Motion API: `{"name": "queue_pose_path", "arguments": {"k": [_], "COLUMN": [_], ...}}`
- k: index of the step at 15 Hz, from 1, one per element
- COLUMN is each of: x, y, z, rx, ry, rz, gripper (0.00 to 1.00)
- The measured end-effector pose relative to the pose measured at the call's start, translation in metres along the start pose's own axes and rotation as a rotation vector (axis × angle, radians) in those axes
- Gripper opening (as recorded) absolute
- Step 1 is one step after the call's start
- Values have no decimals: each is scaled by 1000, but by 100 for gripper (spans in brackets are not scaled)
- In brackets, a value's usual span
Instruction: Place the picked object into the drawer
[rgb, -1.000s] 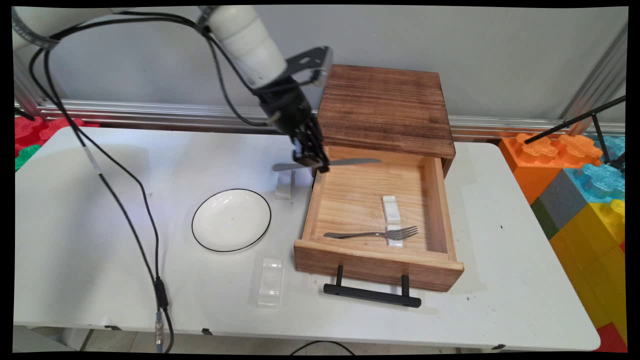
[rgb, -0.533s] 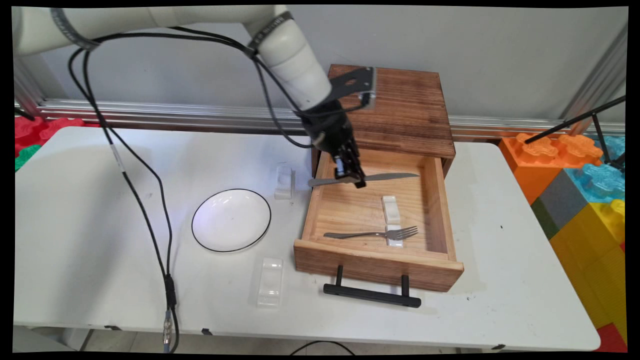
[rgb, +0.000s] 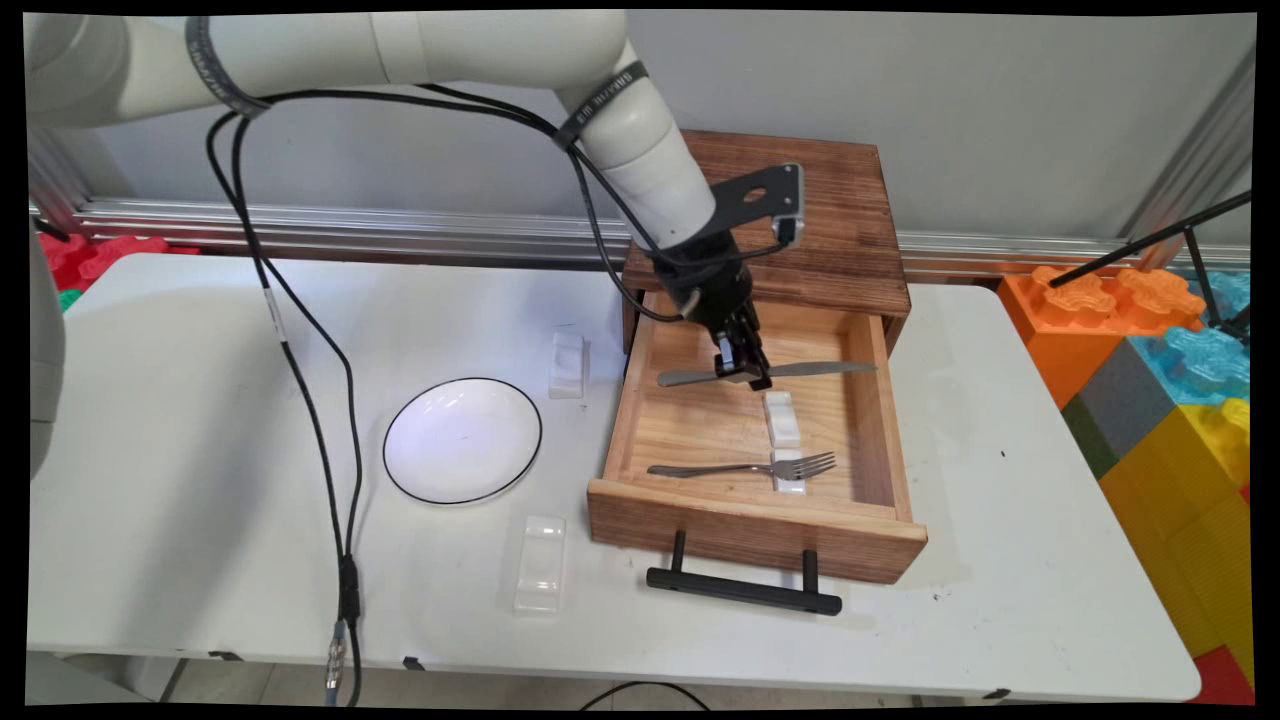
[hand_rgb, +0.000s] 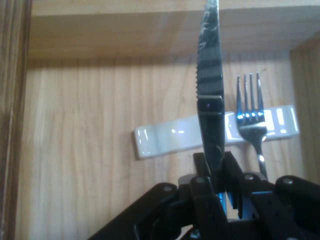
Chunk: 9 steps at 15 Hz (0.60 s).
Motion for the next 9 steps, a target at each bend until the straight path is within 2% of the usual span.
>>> {"name": "queue_pose_path", "arguments": {"k": [9], "x": [-11], "y": [-10], "z": [39], "rx": [-13], "ry": [-14], "rz": [-30], "gripper": [0]}}
